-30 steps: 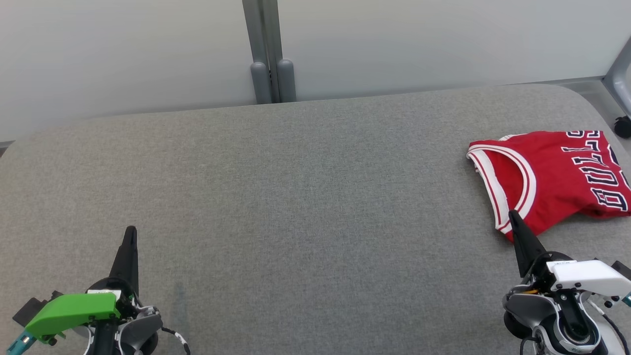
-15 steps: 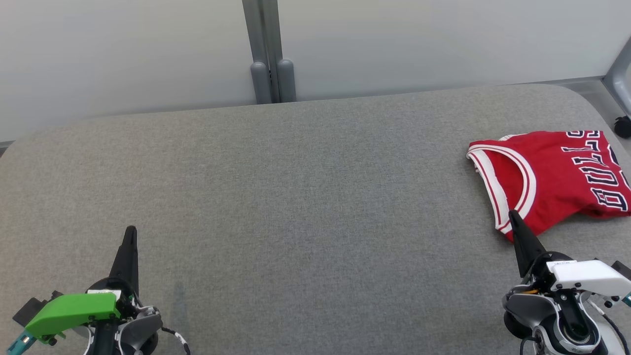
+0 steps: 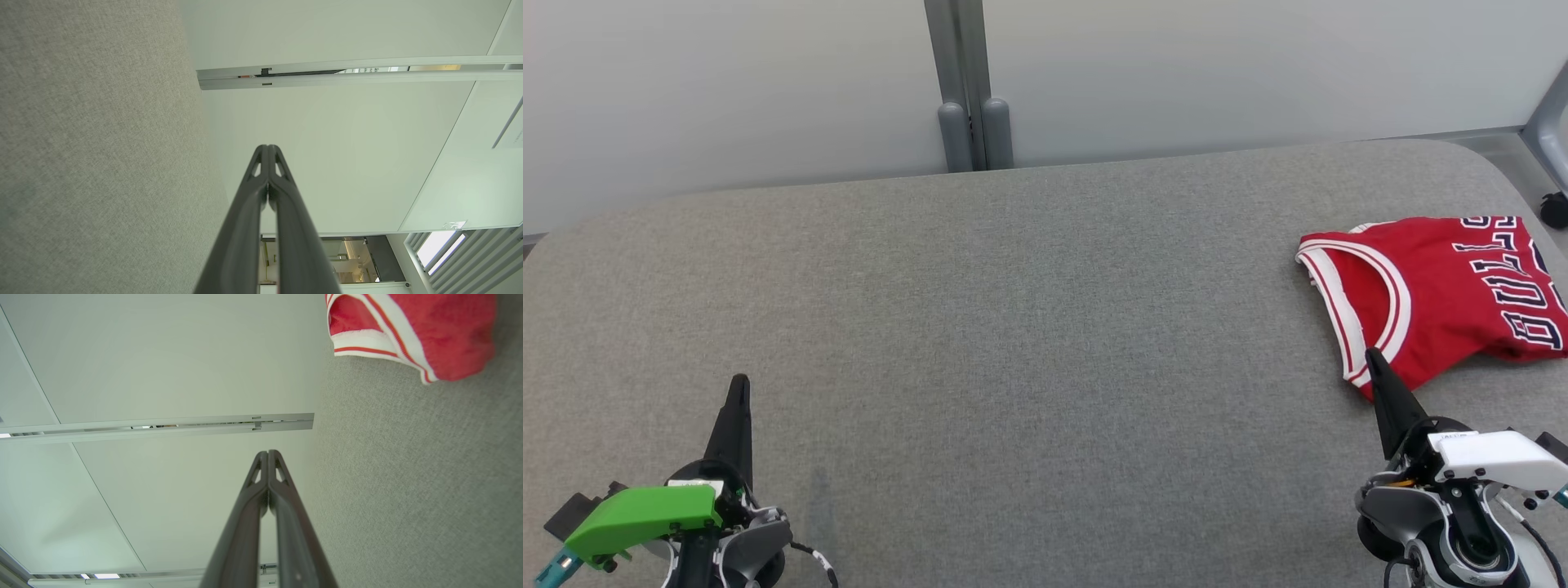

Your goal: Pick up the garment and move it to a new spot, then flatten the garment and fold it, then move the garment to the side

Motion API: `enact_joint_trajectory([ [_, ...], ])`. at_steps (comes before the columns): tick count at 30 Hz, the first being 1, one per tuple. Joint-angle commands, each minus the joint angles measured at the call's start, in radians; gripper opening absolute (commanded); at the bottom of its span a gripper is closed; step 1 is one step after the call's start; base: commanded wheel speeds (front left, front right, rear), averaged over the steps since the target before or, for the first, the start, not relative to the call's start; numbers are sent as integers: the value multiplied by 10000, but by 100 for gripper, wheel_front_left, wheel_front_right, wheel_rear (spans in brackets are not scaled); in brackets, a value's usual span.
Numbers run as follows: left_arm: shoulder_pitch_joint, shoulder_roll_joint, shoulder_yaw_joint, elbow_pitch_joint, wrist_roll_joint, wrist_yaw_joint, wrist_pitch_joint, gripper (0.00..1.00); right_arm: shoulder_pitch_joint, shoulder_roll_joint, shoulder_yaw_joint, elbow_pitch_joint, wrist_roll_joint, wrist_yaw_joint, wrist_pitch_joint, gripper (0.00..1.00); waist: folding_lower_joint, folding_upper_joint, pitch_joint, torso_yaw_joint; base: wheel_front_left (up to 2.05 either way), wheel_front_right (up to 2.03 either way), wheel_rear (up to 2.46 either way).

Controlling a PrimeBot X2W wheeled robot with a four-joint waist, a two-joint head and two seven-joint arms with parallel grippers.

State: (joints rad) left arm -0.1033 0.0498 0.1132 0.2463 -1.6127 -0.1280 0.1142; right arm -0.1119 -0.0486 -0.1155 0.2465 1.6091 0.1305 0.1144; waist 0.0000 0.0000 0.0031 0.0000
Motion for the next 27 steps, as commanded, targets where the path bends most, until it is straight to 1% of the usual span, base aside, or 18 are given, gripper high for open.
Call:
enact_joint_trajectory([
  [1, -108, 6, 27, -22, -6, -55, 35, 0, 82, -7, -11, -49, 70, 4, 30, 0, 0, 0, 0, 0, 0, 0, 0],
  [27, -108, 6, 26, -23, -6, -50, 34, 0, 82, -7, -10, -50, 71, 4, 29, 0, 0, 0, 0, 0, 0, 0, 0],
])
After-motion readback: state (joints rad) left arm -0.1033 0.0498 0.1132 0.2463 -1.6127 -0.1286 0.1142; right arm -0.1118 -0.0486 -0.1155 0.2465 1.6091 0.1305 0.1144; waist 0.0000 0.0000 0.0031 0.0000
